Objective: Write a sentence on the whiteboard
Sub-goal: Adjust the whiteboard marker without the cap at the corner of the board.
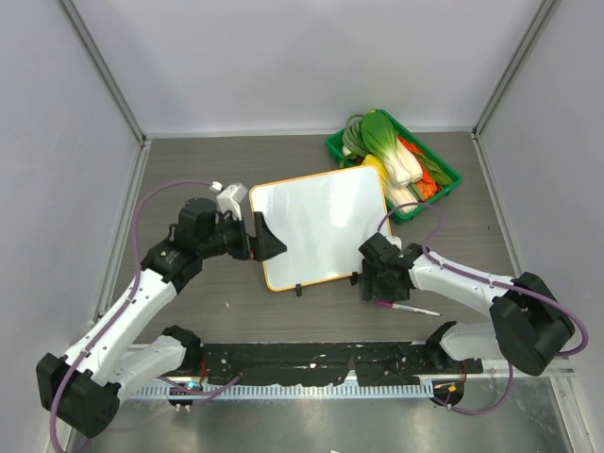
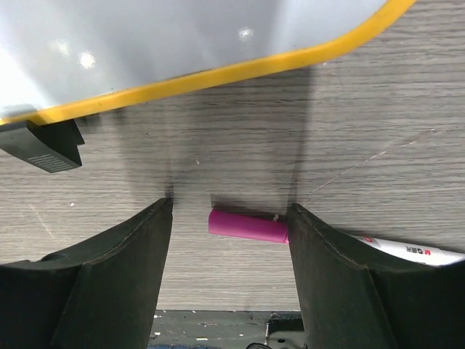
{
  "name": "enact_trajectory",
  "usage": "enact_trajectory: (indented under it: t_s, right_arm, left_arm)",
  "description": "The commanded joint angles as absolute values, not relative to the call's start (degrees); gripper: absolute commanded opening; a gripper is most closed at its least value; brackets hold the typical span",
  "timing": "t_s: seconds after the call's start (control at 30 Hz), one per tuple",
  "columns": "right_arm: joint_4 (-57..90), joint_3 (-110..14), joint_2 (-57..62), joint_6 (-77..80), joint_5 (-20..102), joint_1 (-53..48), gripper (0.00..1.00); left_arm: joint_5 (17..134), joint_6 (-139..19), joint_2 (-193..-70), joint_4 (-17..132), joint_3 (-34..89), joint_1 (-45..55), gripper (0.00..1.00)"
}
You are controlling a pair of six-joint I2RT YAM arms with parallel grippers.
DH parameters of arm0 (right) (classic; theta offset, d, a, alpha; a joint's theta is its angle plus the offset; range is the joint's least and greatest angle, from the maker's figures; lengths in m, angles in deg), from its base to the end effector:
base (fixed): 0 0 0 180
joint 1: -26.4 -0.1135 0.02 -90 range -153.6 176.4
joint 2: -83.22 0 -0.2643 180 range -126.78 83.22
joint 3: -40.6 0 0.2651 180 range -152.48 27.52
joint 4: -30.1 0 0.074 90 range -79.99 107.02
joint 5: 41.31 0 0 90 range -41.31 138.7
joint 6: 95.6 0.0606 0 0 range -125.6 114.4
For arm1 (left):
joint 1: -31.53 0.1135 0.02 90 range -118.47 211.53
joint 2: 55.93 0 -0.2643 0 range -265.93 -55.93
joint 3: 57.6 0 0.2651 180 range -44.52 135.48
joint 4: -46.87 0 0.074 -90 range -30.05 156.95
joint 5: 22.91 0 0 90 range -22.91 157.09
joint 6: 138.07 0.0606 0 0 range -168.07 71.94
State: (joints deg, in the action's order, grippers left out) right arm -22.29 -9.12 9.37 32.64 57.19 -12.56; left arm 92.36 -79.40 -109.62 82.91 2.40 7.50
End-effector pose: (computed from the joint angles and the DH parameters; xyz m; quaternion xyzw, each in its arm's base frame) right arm 0.1764 0.1311 0.1288 0.0025 0.9904 0.0155 0.1374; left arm 0.2076 -0.1209 0.2917 0.0559 0.8492 -0.3951 0.3459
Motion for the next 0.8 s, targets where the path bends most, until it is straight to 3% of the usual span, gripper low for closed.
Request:
enact_trajectory:
  t_s: [0.0, 0.1, 0.27, 0.43, 0.6, 0.67, 0.77]
  right_arm:
    - [-23.50, -12.03, 11.15, 34.65, 59.51, -12.89, 0.70]
    - [-23.76, -12.91, 11.76, 34.56, 58.80, -12.89, 0.71]
    - [-24.29, -14.13, 15.53, 35.09, 59.86, -12.89, 0.74]
    - [-24.21, -15.64, 19.23, 35.71, 59.42, -12.28, 0.81]
    - [-24.47, -11.16, 21.08, 36.85, 55.82, -5.44, 0.74]
    - [-24.21, -9.05, 22.13, 36.85, 55.11, -1.84, 0.74]
    - [-23.86, -6.59, 24.15, 36.76, 54.41, 3.70, 0.73]
  left_arm:
    - [87.84, -80.85, -109.98, 80.96, 1.01, -2.89, 0.98]
    - [82.75, -82.16, -111.12, 78.94, 0.13, -11.59, 0.95]
    - [75.71, -82.61, -114.80, 71.66, -1.37, -25.57, 0.79]
    - [73.76, -80.85, -127.00, 64.81, 1.53, -35.25, 0.45]
    - [74.03, -79.71, -139.57, 54.17, 5.21, -39.83, 0.10]
    - [73.59, -79.09, -145.02, 51.62, 7.50, -40.71, 0.00]
    - [74.81, -79.09, -152.84, 47.05, 10.84, -41.33, 0.00]
